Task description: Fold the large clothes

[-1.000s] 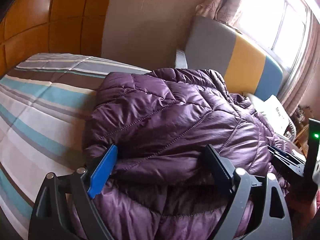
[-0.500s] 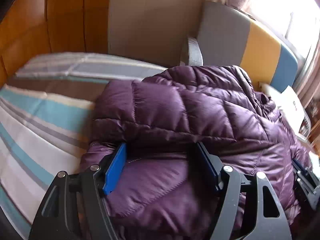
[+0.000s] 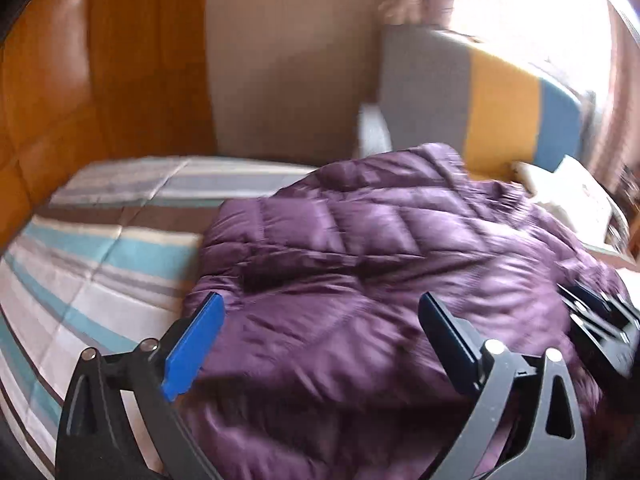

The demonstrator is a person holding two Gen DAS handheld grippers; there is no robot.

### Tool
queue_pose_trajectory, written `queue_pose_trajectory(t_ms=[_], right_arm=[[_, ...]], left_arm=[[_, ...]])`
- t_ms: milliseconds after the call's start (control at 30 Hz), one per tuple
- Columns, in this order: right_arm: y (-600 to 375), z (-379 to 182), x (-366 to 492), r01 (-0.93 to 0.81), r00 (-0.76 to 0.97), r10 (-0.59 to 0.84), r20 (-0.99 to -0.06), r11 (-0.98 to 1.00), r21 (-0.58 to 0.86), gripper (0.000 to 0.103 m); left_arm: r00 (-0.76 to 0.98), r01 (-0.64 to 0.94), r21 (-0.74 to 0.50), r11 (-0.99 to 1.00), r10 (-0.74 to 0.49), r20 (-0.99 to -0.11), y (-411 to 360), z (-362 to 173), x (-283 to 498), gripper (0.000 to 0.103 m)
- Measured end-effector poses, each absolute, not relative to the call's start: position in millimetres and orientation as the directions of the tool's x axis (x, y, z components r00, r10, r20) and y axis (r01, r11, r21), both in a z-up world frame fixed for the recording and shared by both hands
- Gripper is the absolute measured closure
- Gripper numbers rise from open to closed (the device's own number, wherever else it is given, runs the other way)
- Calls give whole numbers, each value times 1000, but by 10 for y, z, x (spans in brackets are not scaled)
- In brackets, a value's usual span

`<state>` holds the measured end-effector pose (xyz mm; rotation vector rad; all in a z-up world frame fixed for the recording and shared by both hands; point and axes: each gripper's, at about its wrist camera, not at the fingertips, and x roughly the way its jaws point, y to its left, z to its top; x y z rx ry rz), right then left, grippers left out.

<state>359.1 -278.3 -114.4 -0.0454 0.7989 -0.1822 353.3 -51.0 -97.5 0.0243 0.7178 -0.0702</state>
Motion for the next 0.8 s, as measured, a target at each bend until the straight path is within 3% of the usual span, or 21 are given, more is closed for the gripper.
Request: queue_pose_trajectory(t_ms=[133,400,533,800], right_arm=[[-2851,-979,3418,143,713,-132,-689,989,-42,50],[-2945,-968,3193,158,694,-118,-710,987,-9,50],[-2942,-1131,3254,165,670,-115,-733,986,-5,50],[-2879,-1223,3316,167,652,-148,-744,985,-50,50]], left_arm=[[739,162,73,984,-72,-670,-734,-918,3477,5],[704,57,59,997,2,-710,-616,-1112,3748,4],[660,34,-39,999,-52,-750,-430,-1282,3841,4],[656,28,33,999,7,-755,-524,-1333,3856,2]])
